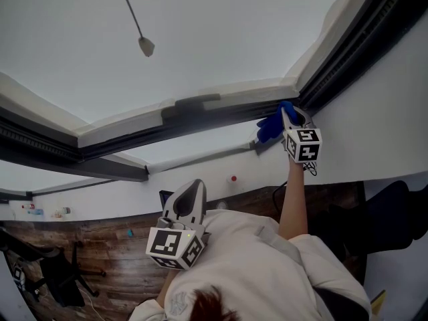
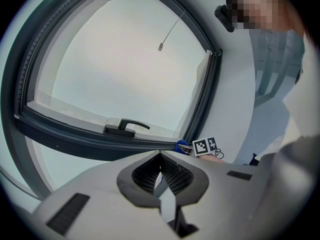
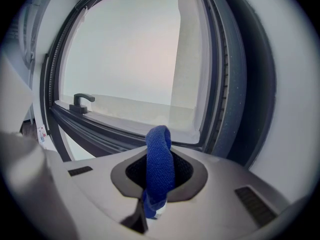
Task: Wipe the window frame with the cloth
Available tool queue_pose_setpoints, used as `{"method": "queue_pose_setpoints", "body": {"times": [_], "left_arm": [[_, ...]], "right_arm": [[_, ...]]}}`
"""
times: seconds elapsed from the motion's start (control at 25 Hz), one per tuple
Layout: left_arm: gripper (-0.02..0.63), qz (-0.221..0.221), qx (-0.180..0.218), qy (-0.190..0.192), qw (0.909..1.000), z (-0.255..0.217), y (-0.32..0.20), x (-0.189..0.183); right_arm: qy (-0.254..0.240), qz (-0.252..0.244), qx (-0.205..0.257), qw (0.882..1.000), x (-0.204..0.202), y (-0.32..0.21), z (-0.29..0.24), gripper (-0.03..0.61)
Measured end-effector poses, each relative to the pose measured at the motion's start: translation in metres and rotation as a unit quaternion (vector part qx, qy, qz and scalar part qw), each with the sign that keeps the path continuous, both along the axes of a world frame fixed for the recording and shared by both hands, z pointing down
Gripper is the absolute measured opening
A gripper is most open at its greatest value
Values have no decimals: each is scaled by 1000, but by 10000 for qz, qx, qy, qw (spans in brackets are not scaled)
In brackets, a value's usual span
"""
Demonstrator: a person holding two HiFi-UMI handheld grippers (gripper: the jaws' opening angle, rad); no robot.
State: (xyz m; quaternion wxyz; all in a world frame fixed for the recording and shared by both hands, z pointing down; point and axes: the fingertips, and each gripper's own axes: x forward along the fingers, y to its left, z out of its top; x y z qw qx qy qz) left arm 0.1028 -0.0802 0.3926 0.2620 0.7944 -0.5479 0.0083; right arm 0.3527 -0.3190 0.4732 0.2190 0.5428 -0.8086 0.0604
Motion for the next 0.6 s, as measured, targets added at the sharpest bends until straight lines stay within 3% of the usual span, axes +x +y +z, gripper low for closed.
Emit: {"method": "queue_pose_setpoints", "body": {"times": [0.6], "left_arm": [[5, -88, -51, 1, 9999, 2, -2, -2]], "right_arm": [[346, 302, 42, 9989, 23, -7, -1, 48]]}}
